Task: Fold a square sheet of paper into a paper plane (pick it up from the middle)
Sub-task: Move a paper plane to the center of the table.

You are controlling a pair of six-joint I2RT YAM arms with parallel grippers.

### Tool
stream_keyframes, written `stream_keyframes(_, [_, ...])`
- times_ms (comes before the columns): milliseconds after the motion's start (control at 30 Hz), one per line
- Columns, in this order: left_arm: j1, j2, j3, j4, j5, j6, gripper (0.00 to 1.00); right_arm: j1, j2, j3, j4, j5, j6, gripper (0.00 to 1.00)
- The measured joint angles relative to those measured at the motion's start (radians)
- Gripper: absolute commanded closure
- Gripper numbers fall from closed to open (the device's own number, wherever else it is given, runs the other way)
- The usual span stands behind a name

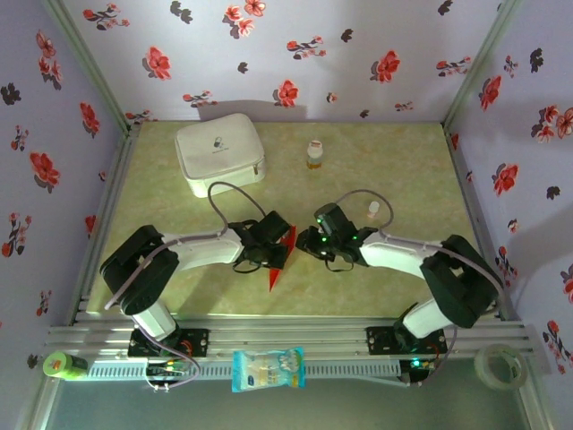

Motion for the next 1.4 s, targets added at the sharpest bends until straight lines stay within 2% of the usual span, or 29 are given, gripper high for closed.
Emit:
stream_keyframes(267, [0.022, -0.026, 0.004, -0.059, -0.106, -0.030, 0.98, -0.068, -0.116, -0.086, -0.019, 0.057, -0.002, 0.64])
stream_keyframes(533, [0.064, 0.012, 0.073, -0.075, -0.116, -0.088, 0.99, -0.071, -0.131, -0.111, -0.022, 0.064, 0.005, 0.64])
stream_keyframes(1033, [0.064, 0.144, 0.183, -0.130, -0.132, -0.141, 0.95, -0.071, -0.131, -0.132, -0.014, 0.059, 0.006, 0.64])
stream_keyframes(1400, [0.064, 0.186, 0.240, -0.182, -0.150, -0.143, 0.91, -0.071, -0.130, -0.132, -0.005, 0.055, 0.021, 0.64])
